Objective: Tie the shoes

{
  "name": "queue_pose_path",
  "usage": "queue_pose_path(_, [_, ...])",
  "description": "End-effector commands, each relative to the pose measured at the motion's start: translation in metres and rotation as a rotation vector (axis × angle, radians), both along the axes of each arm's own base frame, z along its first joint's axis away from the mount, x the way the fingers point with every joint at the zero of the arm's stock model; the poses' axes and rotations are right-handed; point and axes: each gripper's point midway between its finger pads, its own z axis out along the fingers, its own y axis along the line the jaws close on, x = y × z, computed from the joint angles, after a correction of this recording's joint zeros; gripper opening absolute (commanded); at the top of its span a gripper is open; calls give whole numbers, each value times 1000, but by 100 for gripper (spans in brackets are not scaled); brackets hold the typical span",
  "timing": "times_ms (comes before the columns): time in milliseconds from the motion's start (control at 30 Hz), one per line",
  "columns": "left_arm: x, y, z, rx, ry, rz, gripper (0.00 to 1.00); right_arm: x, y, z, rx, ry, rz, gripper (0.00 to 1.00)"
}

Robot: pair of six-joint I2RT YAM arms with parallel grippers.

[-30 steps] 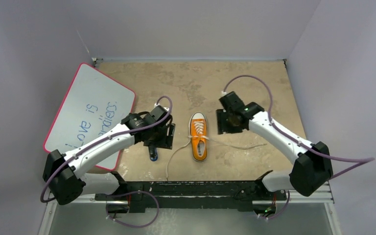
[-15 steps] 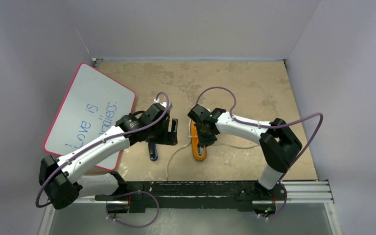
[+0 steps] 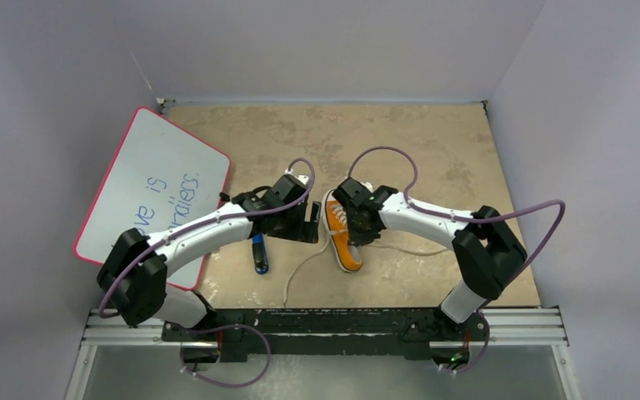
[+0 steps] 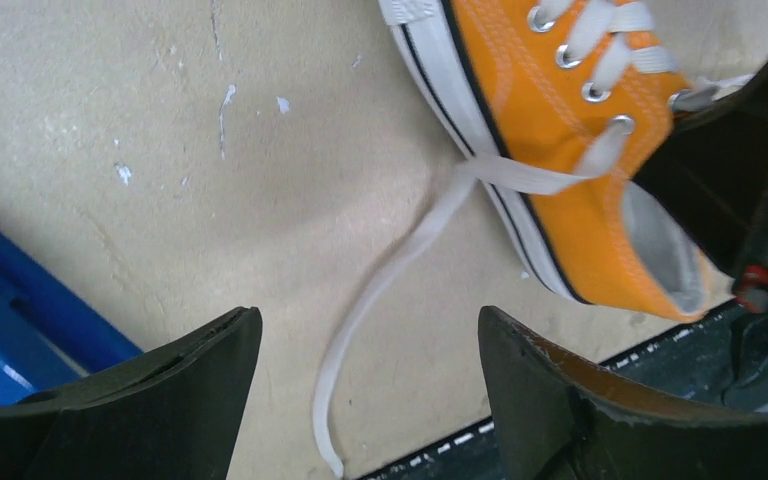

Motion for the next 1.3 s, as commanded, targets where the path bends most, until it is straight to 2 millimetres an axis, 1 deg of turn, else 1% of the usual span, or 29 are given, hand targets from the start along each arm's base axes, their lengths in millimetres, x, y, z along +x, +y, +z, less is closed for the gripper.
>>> queue_pose_path(0, [28, -22, 6, -101, -163, -57, 77, 22, -7, 6, 47, -68, 61, 0])
queue_pose_path(67, [28, -31, 5, -136, -208, -130, 70, 20, -5, 6, 56, -55, 86, 0])
queue_pose_path(167, [27, -41, 1, -173, -252, -194, 67, 18, 2, 10, 81, -28, 84, 3])
queue_pose_path(233, [25, -46, -6, -202, -272, -217, 64, 22, 7, 14, 105, -42, 73, 7])
queue_pose_path(300, [22, -53, -12, -255, -291, -229, 59, 21, 13, 17, 132, -34, 60, 8])
queue_pose_path(367, [20, -55, -20, -268, -293, -226, 55, 17, 17, 16, 151, 1, 52, 8])
queue_pose_path(500, [22, -51, -42, -220, -275, -207, 53, 18, 22, 22, 164, 0, 51, 8])
queue_pose_path(567, [25, -51, -52, -189, -264, -195, 42, 17, 24, 23, 179, 6, 56, 8])
queue_pose_path(600, [26, -52, -55, -175, -264, -187, 40, 16, 25, 22, 183, 12, 59, 8])
queue_pose_path(667, [29, -52, -60, -139, -282, -171, 39, 11, 25, 20, 186, 40, 63, 8])
queue_pose_path(733, [32, -51, -63, -106, -307, -147, 39, 9, 24, 18, 186, 48, 58, 8])
queue_pose_path(800, [34, -49, -66, -76, -322, -125, 41, 9, 25, 19, 189, 44, 59, 8])
queue_pose_path(933, [28, -49, -74, 16, -373, -132, 44, 12, 25, 21, 193, 26, 57, 8])
queue_pose_path(1000, [29, -41, -81, 86, -382, -103, 43, 13, 25, 21, 192, 16, 52, 8])
queue_pose_path(1100, [32, -27, -86, 154, -404, -59, 36, 13, 25, 23, 199, 12, 37, 8])
queue_pose_path(1167, [33, -19, -85, 193, -420, -55, 28, 13, 26, 25, 211, 7, 31, 8])
queue_pose_path(1267, [38, -10, -75, 234, -457, -52, 13, 11, 30, 26, 237, 8, 26, 8])
